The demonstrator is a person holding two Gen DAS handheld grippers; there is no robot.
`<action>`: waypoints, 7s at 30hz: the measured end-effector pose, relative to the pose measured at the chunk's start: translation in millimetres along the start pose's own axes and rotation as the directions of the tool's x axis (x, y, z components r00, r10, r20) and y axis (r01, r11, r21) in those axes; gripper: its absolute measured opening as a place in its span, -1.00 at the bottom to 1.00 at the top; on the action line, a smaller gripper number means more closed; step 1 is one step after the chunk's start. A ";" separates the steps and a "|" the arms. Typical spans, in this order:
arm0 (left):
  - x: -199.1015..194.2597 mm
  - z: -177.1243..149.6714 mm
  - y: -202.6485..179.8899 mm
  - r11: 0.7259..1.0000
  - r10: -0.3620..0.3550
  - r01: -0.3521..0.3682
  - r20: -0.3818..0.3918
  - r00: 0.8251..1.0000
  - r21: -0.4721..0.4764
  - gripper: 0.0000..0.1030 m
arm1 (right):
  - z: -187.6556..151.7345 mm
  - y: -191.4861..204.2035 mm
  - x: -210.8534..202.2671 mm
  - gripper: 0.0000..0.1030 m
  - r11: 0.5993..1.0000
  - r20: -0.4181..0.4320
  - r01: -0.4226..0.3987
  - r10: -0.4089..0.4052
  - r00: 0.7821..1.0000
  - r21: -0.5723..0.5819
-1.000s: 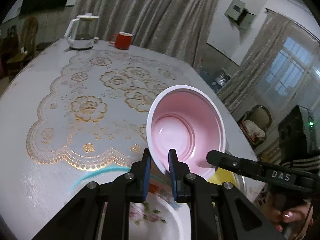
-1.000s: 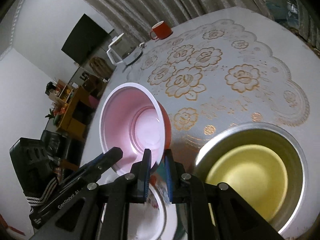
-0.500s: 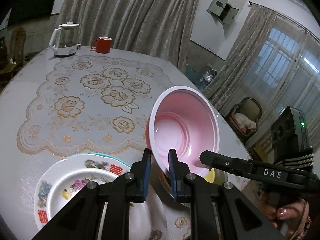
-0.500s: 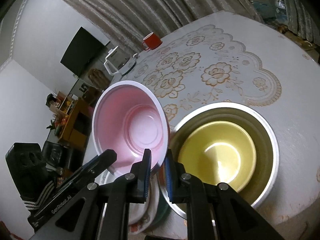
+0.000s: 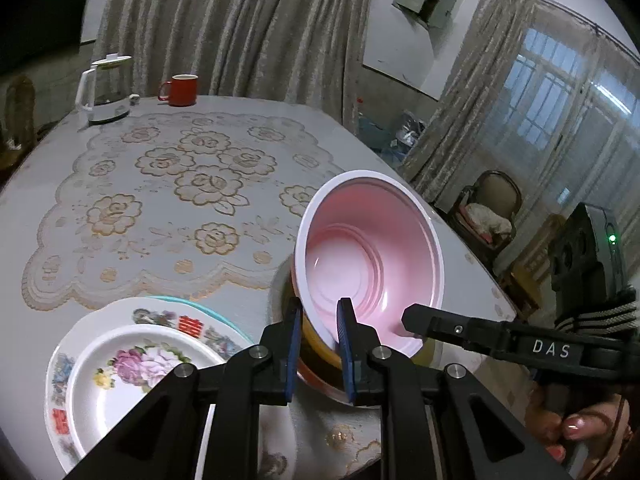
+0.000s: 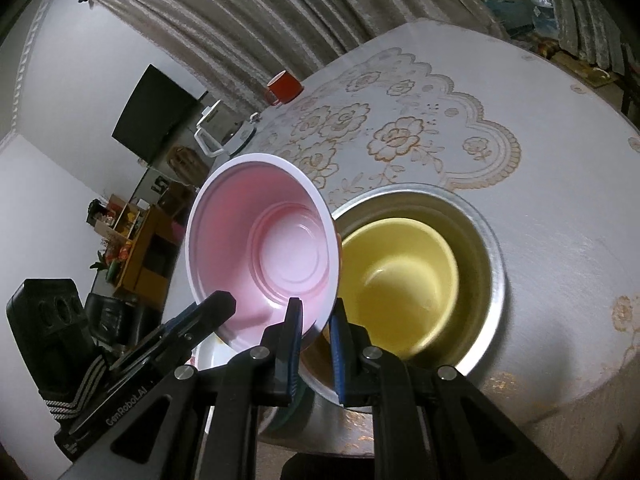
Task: Organize plates and bowls
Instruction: 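Lift and carry the pink-and-red bowl over the steel bowl, then lower the pink-and-red bowl into the yellow bowl with both tools, then open both tools and shift them to the steel bowl rim, then grip the steel bowl rim with both tools and lift the nested bowls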
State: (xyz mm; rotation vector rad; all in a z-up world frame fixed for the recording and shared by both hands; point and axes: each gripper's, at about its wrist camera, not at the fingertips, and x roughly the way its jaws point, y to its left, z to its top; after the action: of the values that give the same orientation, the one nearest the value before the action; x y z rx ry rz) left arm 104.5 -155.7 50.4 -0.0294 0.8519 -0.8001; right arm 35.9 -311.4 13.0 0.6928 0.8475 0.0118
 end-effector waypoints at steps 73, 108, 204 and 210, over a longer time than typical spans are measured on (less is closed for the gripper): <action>73.3 4.5 -5.1 0.999 0.006 0.008 -0.309 0.951 0.044 -0.60 | -2.6 -49.0 13.0 -0.50 0.977 -0.145 0.015 0.017 0.989 0.212; 49.1 14.5 14.2 0.997 0.054 -0.062 -0.183 0.982 -0.042 -0.15 | 16.9 -46.4 5.0 -0.28 0.990 -0.027 0.117 -0.115 0.993 0.084; 80.3 9.8 35.4 0.990 -0.111 0.070 -0.356 0.928 -0.125 -0.06 | 10.8 -115.1 -0.4 -0.43 0.983 0.017 0.175 -0.177 0.984 0.063; 92.2 3.8 16.5 0.995 -0.099 0.086 -0.384 0.918 -0.050 -0.27 | 10.2 -115.9 1.8 -0.46 0.982 0.025 0.177 -0.179 0.984 0.062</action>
State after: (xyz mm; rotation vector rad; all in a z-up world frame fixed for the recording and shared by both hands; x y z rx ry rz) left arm 153.4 -204.1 -13.3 0.0631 1.2453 -0.8967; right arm 14.6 -407.4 -49.3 0.6690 0.8806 -0.1846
